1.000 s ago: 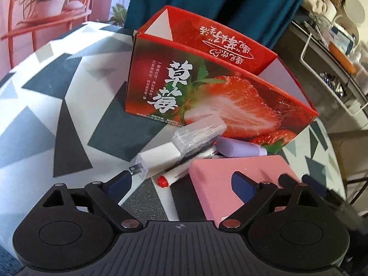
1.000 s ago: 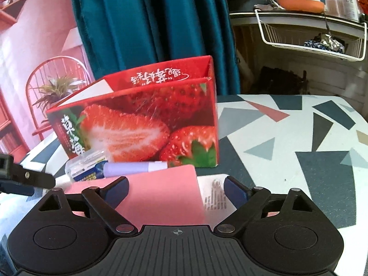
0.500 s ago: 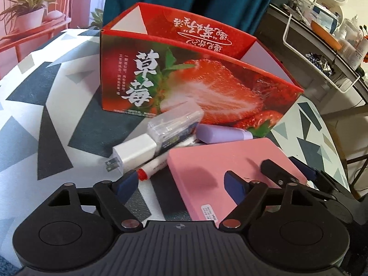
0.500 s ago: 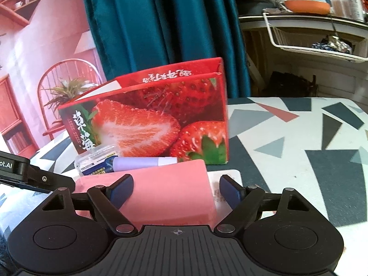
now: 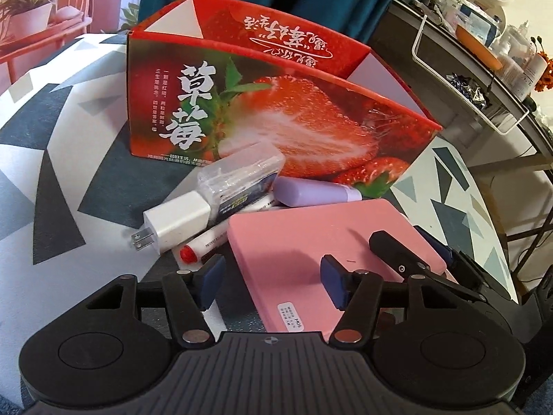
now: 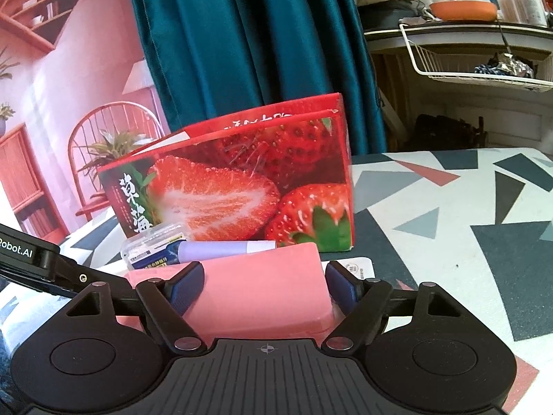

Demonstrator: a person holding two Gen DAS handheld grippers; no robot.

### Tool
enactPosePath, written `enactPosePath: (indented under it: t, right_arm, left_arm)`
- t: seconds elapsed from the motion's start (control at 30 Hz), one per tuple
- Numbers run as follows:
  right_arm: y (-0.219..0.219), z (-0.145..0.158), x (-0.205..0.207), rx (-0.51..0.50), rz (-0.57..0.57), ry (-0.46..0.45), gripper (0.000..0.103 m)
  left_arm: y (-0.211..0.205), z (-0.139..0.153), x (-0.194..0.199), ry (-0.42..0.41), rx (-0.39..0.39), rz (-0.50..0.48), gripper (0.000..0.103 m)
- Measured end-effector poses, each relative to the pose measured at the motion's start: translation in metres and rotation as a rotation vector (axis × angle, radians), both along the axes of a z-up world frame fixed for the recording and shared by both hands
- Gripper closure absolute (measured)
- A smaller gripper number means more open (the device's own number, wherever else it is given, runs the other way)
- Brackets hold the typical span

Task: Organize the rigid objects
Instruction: 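Close the left gripper on the pink case's edge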

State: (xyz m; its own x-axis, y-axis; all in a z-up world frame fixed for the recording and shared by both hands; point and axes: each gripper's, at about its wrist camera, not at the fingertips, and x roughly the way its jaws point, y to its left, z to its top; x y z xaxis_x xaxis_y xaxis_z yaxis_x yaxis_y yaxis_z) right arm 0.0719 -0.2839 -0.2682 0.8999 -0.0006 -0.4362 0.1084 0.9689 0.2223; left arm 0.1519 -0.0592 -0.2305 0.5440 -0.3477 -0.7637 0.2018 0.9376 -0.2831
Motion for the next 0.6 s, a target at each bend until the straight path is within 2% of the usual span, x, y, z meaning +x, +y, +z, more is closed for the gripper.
enactPosePath:
  t: [0.6]
  right_arm:
    - [-0.0017,-0.0013,-0.0002,0.015,0.002,-0.006,0.031]
  left_arm:
    - [-0.0012,-0.0048,0.0,0.009,-0.05,-0.016,0.041]
